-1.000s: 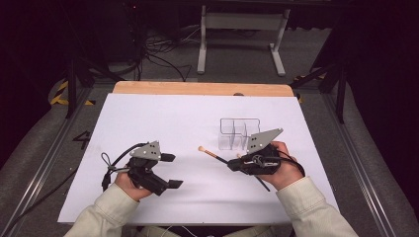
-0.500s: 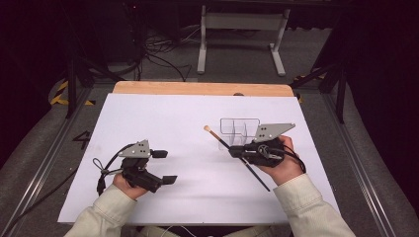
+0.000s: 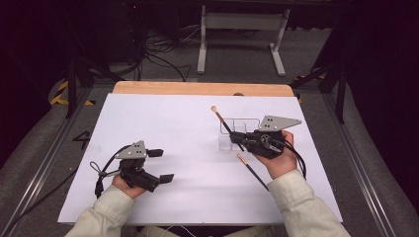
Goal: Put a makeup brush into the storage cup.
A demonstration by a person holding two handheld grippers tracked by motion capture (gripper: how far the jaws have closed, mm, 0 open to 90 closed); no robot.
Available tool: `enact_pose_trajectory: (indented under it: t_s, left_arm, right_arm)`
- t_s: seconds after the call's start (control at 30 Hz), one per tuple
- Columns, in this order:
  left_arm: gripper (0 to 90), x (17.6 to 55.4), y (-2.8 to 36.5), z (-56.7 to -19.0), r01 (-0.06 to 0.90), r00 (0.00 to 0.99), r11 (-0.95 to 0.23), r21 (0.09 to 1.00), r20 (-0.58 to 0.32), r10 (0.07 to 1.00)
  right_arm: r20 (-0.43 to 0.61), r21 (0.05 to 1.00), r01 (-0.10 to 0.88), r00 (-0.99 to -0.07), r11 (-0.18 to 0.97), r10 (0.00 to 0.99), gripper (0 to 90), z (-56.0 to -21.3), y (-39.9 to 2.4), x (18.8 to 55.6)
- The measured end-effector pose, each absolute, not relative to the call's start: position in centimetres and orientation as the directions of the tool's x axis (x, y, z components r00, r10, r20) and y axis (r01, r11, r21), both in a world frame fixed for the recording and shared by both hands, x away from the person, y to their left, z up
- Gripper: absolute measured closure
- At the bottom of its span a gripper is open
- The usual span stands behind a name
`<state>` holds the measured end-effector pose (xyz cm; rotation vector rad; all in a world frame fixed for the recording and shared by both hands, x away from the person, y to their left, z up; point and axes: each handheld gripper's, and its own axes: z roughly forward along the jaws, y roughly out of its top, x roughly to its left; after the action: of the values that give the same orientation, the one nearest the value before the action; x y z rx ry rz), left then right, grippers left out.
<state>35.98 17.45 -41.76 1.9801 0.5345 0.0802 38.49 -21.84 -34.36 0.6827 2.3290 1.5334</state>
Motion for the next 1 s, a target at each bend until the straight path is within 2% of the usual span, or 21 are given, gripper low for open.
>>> enact_pose_trajectory:
  t_s: [1.0]
  left_arm:
    - [0.0, 36.7, 18.2, -43.7, 0.334, 0.863, -0.336, 0.88, -0.143, 0.484]
  right_arm:
    - [0.012, 0.972, 0.17, -0.722, 0.16, 0.692, 84.0, -34.9, -22.8, 40.6]
